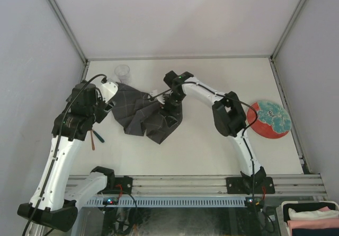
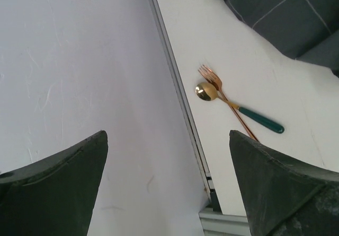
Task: Set the dinner table for one person
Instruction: Flatten out the napkin at the center of the board.
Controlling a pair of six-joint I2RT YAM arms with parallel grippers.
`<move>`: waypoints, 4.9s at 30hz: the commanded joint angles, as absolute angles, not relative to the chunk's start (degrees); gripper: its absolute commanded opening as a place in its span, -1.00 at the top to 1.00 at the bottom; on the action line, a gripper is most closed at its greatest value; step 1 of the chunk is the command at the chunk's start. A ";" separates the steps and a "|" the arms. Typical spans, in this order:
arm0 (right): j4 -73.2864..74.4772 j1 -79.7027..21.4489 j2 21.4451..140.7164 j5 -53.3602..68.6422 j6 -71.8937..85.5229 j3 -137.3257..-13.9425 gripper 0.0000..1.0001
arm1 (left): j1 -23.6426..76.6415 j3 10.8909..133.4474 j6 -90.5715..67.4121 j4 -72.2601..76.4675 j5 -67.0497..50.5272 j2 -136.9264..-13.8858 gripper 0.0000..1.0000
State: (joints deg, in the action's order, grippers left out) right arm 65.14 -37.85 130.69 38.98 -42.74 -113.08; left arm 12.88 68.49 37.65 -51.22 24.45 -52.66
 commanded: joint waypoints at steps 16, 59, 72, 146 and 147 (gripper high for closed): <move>62.10 -47.20 138.52 38.26 -41.38 -116.78 -0.61 | 12.27 66.61 35.46 -54.39 24.98 -45.55 -1.00; 53.22 -47.90 127.44 26.18 -38.34 -97.62 1.00 | 12.30 53.24 28.81 -52.40 18.36 -35.07 -1.00; 52.17 -46.04 102.70 11.47 -37.45 -78.75 1.00 | 12.26 43.88 30.43 -53.98 9.18 -23.76 -0.99; 46.16 -25.40 109.86 24.49 -23.77 -105.64 1.00 | 46.32 58.19 1.97 -11.37 -1.16 -94.94 -0.22; 46.22 -25.21 109.58 24.17 -24.00 -105.38 1.00 | 46.36 58.56 2.45 -11.65 -0.66 -95.61 0.09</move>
